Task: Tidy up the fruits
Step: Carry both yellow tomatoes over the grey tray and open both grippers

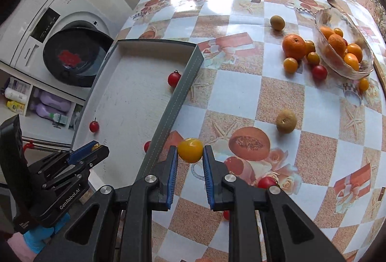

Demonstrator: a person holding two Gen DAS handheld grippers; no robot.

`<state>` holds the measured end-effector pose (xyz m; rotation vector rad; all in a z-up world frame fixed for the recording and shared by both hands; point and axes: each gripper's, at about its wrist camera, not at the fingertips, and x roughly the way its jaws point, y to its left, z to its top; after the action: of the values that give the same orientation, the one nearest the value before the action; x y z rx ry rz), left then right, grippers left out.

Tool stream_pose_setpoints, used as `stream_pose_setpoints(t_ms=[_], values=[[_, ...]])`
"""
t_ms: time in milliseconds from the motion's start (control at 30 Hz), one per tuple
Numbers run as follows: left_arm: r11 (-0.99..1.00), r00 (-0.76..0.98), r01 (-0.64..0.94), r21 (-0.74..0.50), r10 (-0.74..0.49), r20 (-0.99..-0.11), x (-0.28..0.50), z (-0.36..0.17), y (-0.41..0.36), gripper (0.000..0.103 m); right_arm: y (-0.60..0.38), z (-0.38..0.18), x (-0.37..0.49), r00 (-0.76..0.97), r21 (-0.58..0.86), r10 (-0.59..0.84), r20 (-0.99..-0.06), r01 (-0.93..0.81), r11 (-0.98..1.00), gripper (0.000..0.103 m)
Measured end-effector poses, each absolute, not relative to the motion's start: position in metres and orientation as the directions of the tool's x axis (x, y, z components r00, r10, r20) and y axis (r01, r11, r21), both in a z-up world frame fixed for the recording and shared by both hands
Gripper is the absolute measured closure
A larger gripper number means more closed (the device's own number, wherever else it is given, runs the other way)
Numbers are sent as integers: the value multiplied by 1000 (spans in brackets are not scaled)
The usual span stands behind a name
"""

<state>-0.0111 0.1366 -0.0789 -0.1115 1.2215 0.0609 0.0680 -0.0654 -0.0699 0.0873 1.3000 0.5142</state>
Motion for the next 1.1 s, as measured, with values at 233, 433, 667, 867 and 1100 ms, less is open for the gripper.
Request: stream_pose_setpoints(t_ms=[233, 433, 667, 867, 1100], values=[[987, 318, -158, -32, 20, -948, -15, -96, 158, 81, -17, -76, 78, 142, 334, 413, -900, -386, 860, 80], [985, 302, -168, -32, 21, -953, -13, -105, 165, 81, 8, -86, 91, 121, 309, 388, -914, -413, 857, 80], [985, 292, -171, -30, 22, -956, -11, -110, 169, 81, 23, -97, 99, 111, 277, 356, -928, -434, 857, 80], [988, 292, -156, -20, 27, -956, -10, -113, 167, 81, 29, -109, 104, 99, 253, 324, -941, -430, 867, 80], [992, 280, -126, 27, 61, -958, -8, -114, 161, 76, 39, -121, 107, 78, 237, 299, -951, -436, 868, 80]])
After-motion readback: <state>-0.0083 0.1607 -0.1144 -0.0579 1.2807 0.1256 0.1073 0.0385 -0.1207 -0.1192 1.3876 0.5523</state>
